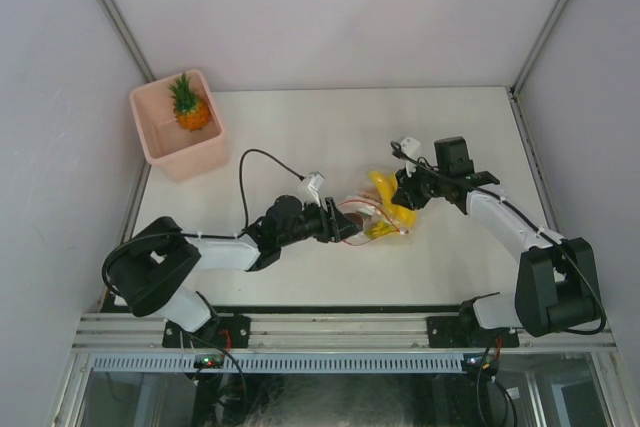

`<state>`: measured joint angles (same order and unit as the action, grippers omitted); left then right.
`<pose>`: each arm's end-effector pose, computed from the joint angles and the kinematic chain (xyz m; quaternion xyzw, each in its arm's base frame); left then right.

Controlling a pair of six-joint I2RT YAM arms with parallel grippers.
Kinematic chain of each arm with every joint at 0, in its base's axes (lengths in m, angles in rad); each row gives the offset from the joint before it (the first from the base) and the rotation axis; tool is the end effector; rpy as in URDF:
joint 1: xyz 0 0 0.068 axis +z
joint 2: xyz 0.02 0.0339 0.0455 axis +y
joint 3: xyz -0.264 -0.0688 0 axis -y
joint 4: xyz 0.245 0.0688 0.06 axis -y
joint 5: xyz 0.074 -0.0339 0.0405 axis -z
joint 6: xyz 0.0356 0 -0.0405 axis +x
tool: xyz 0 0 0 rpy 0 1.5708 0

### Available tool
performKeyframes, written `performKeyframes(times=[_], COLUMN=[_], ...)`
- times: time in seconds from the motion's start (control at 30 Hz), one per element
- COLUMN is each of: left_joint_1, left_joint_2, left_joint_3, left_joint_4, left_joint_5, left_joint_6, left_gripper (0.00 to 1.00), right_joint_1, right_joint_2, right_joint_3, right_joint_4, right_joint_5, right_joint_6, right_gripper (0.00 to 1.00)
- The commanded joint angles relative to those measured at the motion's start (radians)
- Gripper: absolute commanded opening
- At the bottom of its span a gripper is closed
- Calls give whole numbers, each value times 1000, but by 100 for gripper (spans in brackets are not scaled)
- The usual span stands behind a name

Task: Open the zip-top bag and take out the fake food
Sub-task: Pick up the fake fruit from the zipper food storage bag, then place the fake fruit in the bin.

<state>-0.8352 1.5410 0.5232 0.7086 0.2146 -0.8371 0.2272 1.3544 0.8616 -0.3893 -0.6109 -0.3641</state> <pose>0.1927 -0.2242 0.1673 0.0624 0.8030 -0.4931 0.3289 0.2615 0.0814 0.2286 -0.3587 0.8292 0.2604 0.3406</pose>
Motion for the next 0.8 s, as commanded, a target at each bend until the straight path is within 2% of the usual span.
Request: performKeyframes(times=[0.0,0.3,0.77], left_joint_1=[15,65,267], left_joint_2=[-87,-214,-409], left_joint_3=[-25,-96,-153], left_joint_4=[57,98,67], left_joint_5=[52,100,183], left_joint_6=[-2,3,-2], left_gripper=[24,23,22], right_joint_1=[-9,-18,-62], right_joint_2=[-13,-35,-113], right_joint_3=[17,23,26], right_joint_4=[-21,-37,-61], right_joint_5=[13,-41,-103], right_joint_6=[-25,-37,-61], right_gripper=[20,22,25])
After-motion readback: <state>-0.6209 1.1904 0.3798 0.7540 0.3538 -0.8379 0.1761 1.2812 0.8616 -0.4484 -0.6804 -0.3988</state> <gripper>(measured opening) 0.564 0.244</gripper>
